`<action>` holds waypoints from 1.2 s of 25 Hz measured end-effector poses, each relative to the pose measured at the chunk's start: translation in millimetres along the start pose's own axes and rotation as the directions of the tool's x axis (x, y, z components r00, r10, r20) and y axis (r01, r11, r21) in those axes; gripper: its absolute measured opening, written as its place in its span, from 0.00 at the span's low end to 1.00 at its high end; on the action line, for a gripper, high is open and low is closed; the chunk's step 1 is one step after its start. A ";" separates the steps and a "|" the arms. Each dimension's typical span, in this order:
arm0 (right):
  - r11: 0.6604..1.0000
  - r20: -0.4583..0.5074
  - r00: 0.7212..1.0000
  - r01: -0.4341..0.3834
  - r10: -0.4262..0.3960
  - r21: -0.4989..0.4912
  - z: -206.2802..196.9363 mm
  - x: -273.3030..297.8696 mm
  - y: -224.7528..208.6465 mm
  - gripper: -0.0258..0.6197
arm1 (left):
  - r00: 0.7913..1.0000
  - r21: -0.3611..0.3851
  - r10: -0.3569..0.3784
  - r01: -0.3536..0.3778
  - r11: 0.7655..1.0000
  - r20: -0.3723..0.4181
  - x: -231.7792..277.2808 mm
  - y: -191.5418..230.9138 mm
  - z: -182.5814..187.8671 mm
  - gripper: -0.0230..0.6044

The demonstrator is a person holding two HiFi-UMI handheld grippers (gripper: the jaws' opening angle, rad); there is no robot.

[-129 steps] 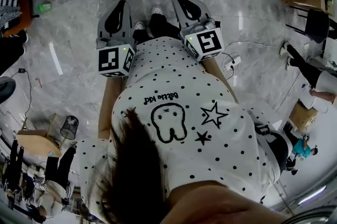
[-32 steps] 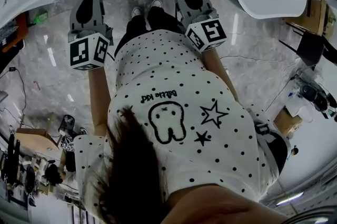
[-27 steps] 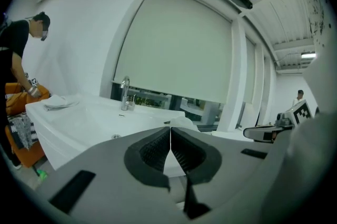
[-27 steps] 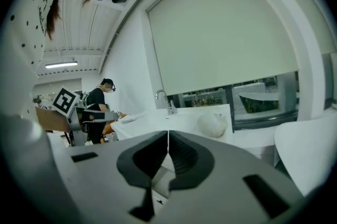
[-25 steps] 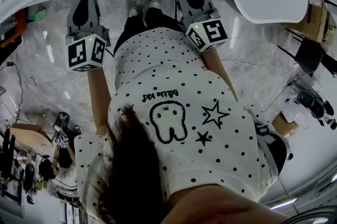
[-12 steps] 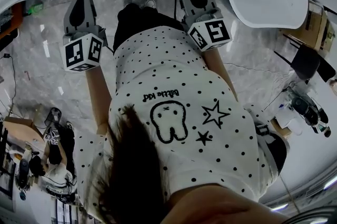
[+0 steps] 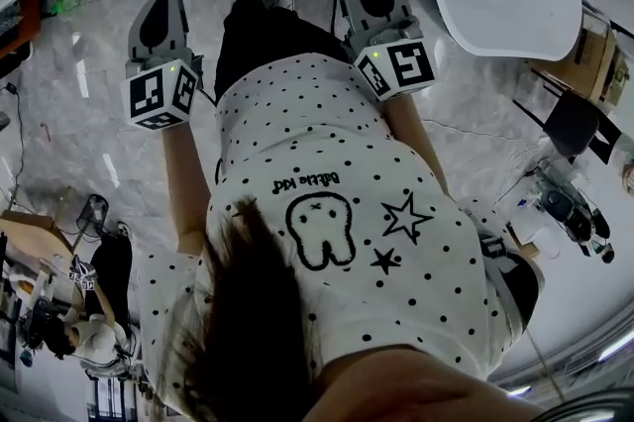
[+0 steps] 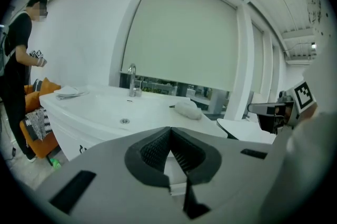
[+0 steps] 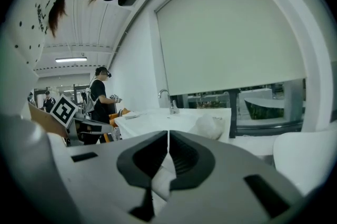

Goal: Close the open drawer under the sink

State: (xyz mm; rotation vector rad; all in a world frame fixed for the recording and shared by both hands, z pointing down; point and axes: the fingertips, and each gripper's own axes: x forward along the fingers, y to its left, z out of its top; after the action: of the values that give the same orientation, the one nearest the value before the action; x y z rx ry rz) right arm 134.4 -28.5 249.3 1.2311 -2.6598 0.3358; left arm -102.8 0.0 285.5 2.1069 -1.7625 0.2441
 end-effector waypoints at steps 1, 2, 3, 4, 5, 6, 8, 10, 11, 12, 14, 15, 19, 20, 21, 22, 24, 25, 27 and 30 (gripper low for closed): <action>1.000 0.001 1.000 -0.003 0.003 -0.004 1.3 1.7 2.0 0.06 | 1.000 -0.001 0.004 -0.004 1.000 -0.012 0.6 2.2 -5.1 0.05; 1.000 -0.001 1.000 -0.006 0.006 -0.008 1.6 3.7 3.5 0.06 | 1.000 -0.003 0.007 -0.007 1.000 -0.025 1.6 4.2 -10.9 0.04; 1.000 -0.006 1.000 -0.009 0.009 -0.011 0.6 6.5 4.5 0.06 | 0.999 -0.007 0.008 -0.009 1.000 -0.038 3.3 6.0 -17.5 0.04; 1.000 -0.014 1.000 -0.010 0.010 -0.012 -1.6 10.0 4.9 0.06 | 0.999 -0.013 0.008 -0.009 1.000 -0.052 6.0 7.8 -25.0 0.04; 1.000 -0.021 1.000 -0.009 0.009 -0.012 -4.5 14.0 5.0 0.06 | 0.998 -0.017 0.006 -0.007 1.000 -0.067 9.6 9.6 -33.1 0.04; 1.000 -0.027 1.000 -0.006 0.006 -0.011 -7.2 17.7 5.2 0.06 | 0.996 -0.017 0.003 -0.004 1.000 -0.084 13.8 11.0 -41.7 0.04; 1.000 -0.034 0.999 -0.005 0.005 -0.007 -11.6 22.2 7.1 0.06 | 0.993 -0.006 -0.002 0.002 1.000 -0.121 22.0 11.5 -59.4 0.04; 1.000 -0.047 0.999 -0.014 0.013 -0.008 -16.8 25.2 11.1 0.06 | 0.988 0.002 -0.007 0.008 1.000 -0.152 29.3 10.6 -75.3 0.04; 1.000 -0.055 0.998 -0.018 0.017 -0.007 -20.2 27.6 13.6 0.06 | 0.987 0.001 -0.014 0.014 1.000 -0.162 32.9 11.0 -81.0 0.04; 1.000 -0.063 0.998 -0.018 0.018 -0.004 -23.9 30.1 16.2 0.06 | 0.985 -0.001 -0.023 0.023 1.000 -0.168 36.3 11.8 -84.5 0.04; 1.000 -0.081 0.997 -0.009 0.010 0.007 -29.5 32.8 21.6 0.06 | 0.983 -0.003 -0.044 0.045 0.999 -0.177 40.5 12.6 -87.3 0.04; 1.000 -0.089 0.996 -0.001 0.003 0.013 -31.1 32.8 24.2 0.06 | 0.982 -0.001 -0.054 0.055 0.998 -0.182 40.9 12.5 -88.2 0.04; 0.998 -0.103 0.994 0.040 -0.035 0.041 -34.4 36.9 33.6 0.06 | 0.974 -0.007 -0.084 0.085 0.996 -0.210 43.4 18.1 -101.9 0.04; 0.998 -0.105 0.994 0.049 -0.043 0.047 -36.8 38.4 37.0 0.06 | 0.970 -0.011 -0.096 0.096 0.995 -0.223 44.7 19.5 -109.0 0.04; 0.997 -0.108 0.993 0.055 -0.049 0.051 -40.4 39.8 41.1 0.06 | 0.964 -0.014 -0.108 0.108 0.994 -0.242 45.8 20.7 -117.5 0.04; 0.997 -0.113 0.992 0.060 -0.054 0.052 -44.9 41.2 45.5 0.06 | 0.958 -0.015 -0.117 0.117 0.993 -0.263 46.9 21.9 -126.7 0.04; 0.996 -0.124 0.990 0.070 -0.063 0.053 -54.2 44.2 53.4 0.06 | 0.947 -0.014 -0.125 0.127 0.992 -0.295 50.5 25.1 -143.7 0.04; 0.996 -0.127 0.989 0.076 -0.068 0.055 -58.2 45.3 56.1 0.06 | 0.944 -0.014 -0.127 0.130 0.991 -0.305 52.9 26.3 -151.3 0.04; 0.994 -0.128 0.989 0.089 -0.080 0.070 -64.5 46.6 59.5 0.06 | 0.939 -0.014 -0.134 0.137 0.991 -0.316 59.7 26.9 -165.2 0.04; 0.990 -0.115 0.990 0.094 -0.082 0.101 -71.1 48.5 70.0 0.06 | 0.930 -0.023 -0.148 0.149 0.989 -0.337 68.2 26.8 -184.9 0.04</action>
State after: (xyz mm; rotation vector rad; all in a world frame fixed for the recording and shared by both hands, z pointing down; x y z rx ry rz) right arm 55.3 0.5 321.5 1.3152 -2.5142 0.5219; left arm -95.3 7.4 484.1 2.0421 -1.3979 0.5315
